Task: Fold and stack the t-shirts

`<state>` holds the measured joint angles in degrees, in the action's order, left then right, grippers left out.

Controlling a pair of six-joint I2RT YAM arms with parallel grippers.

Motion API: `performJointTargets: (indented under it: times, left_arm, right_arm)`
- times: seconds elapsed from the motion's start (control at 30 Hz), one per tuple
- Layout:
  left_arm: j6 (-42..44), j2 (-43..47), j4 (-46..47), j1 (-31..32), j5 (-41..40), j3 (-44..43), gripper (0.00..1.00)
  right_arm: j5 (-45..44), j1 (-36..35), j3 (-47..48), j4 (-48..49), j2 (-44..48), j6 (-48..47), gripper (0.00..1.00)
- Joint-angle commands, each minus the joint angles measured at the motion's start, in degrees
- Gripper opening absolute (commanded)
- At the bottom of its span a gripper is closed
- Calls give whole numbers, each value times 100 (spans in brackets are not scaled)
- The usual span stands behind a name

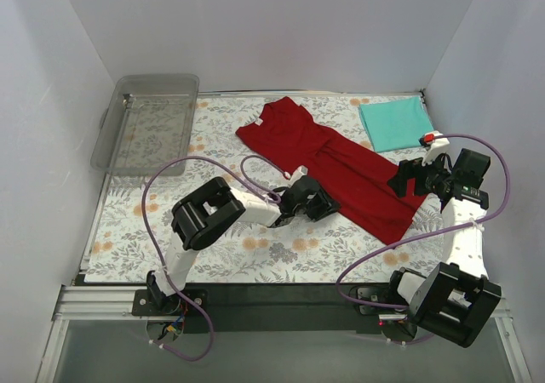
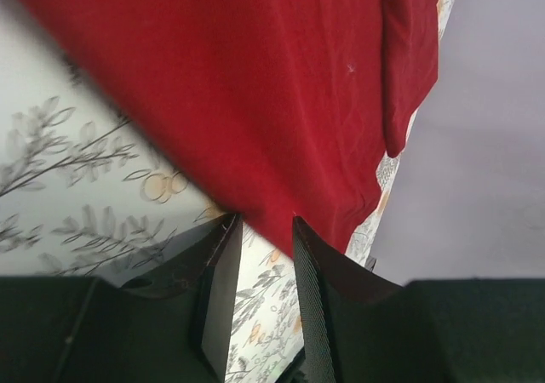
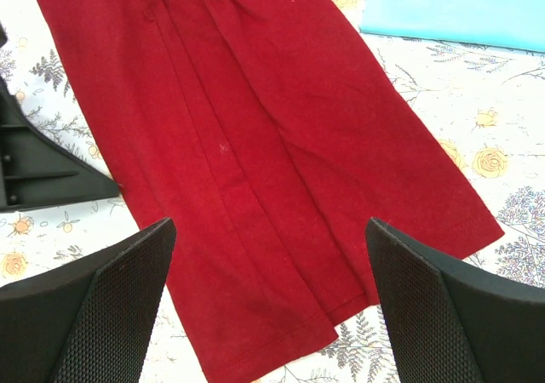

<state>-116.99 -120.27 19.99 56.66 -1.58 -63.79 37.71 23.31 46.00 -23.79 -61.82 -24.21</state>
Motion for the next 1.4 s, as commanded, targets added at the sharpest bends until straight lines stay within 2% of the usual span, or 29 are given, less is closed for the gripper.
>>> performJointTargets:
  times: [0.0, 0.13, 0.23, 0.43, 0.5, 0.57, 0.7, 0.77, 0.83, 0.87, 1.0, 1.1, 1.2, 1.37]
  left_arm:
    - [-1774, -594, -1707, 3, 18, -176, 31]
    - [-1897, -963, -2813, 11, 44, -836, 30]
    - [-1906, -981, -3027, 11, -61, -934, 26]
    - [-1696, -745, -2861, 11, -403, -679, 12]
    - [-1547, -656, -2598, 11, -465, -504, 0]
    - [-1406, -490, -2378, 3, -492, -346, 0]
    - [-1099, 46, -1782, -24, -413, 365, 0]
    - [-984, 362, -1421, -76, -308, 1147, 0]
    - [-888, 889, -675, -190, 17, 1831, 0]
    - [-887, 1074, -419, -243, 148, 2470, 0]
    - [-694, 1995, 504, -664, 773, 3828, 0]
    - [-326, 2454, 585, -1137, 949, 4487, 0]
    - [315, 2885, 559, -1752, 1230, 4805, 0]
    - [1423, 2764, -99, -2440, 1713, 4359, 0]
  right_arm:
    - [131, 42, -12, 138, 12, -31, 82]
    - [113, 51, -21, 138, 39, -49, 82]
    - [122, 77, -30, 138, 56, -58, 82]
    - [166, 95, -21, 138, 65, -49, 82]
    - [149, 95, -29, 138, 83, -49, 82]
    - [149, 112, -38, 138, 109, -58, 82]
    - [175, 112, -65, 129, 118, -137, 82]
    - [219, 112, -65, 112, 109, -216, 82]
    - [271, 112, -56, 77, 65, -251, 82]
    - [315, 112, -38, 68, 39, -269, 82]
    - [666, 104, 32, -177, -75, -479, 82]
    - [956, 86, 84, -389, -190, -690, 82]
    - [1097, -45, 93, -635, -277, -980, 82]
    - [975, -581, 164, -1065, -532, -1620, 82]
